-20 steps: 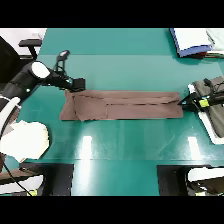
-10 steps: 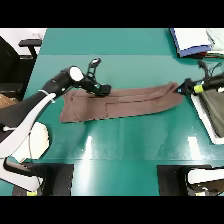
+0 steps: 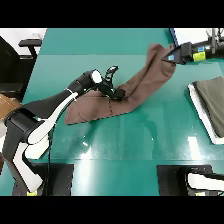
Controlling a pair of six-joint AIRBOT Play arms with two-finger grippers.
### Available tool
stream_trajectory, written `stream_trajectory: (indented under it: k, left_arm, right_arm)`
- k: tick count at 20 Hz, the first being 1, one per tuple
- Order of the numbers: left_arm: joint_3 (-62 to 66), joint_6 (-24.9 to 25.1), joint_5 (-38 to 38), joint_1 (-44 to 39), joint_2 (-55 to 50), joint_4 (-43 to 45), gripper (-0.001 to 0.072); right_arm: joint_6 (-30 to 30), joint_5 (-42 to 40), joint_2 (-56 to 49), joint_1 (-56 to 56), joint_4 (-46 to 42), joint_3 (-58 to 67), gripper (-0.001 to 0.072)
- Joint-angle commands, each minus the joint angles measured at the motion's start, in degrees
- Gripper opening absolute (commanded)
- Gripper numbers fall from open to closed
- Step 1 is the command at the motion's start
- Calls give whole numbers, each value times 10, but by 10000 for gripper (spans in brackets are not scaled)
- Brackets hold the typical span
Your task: Fold the shirts.
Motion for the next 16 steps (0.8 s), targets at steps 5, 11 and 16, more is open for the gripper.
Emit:
stream_trajectory:
  k: [5, 11, 16]
  left_arm:
    - [12, -13, 0, 4, -5, -1, 24]
    - [25, -13, -76, 125, 142, 119, 25]
    - [25, -9, -90, 267, 325, 239, 25]
  right_arm:
    - [20, -66, 3, 134, 6, 52, 22]
    - [3, -110, -41, 233, 56, 52, 22]
    - [-58, -286, -132, 387, 96, 52, 203]
